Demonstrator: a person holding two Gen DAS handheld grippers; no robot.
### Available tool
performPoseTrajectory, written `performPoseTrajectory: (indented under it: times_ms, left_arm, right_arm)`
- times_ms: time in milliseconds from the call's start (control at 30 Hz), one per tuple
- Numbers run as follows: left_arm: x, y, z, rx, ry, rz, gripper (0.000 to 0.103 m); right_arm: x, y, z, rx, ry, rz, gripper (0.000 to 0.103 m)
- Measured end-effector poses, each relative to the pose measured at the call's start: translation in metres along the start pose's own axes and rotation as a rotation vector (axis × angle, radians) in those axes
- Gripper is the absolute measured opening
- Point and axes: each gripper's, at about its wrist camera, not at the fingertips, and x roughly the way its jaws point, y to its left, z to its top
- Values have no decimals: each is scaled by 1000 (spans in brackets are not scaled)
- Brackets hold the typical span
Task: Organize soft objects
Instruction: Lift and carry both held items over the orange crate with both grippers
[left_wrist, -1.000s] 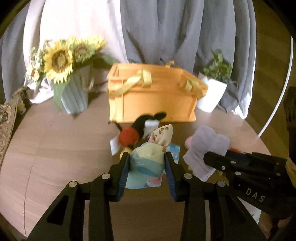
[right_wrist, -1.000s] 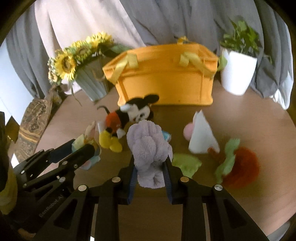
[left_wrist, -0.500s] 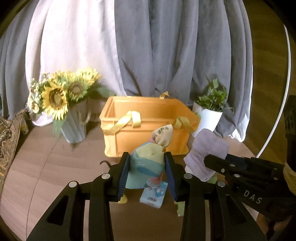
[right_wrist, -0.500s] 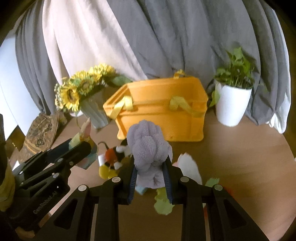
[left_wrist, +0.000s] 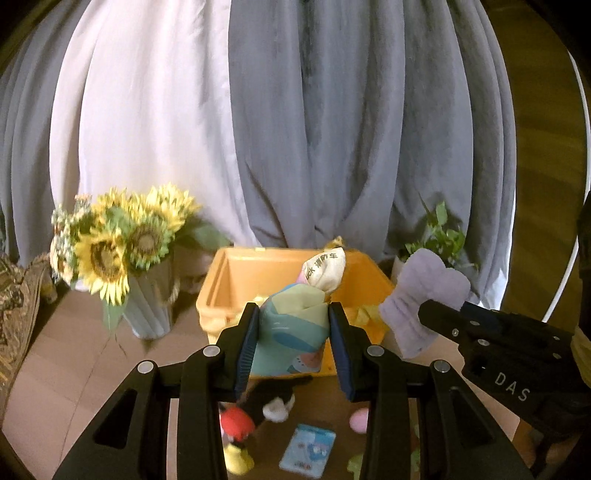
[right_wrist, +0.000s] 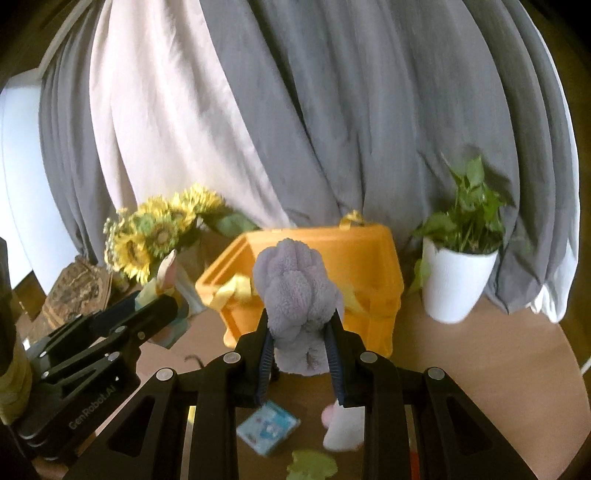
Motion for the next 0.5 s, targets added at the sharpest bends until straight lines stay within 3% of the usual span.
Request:
performPoseTrajectory:
  times_ms: [500]
  left_arm:
    - [49, 14, 46, 36, -38, 14, 37]
  right_arm:
    - [37, -6, 50, 3, -70, -20, 28]
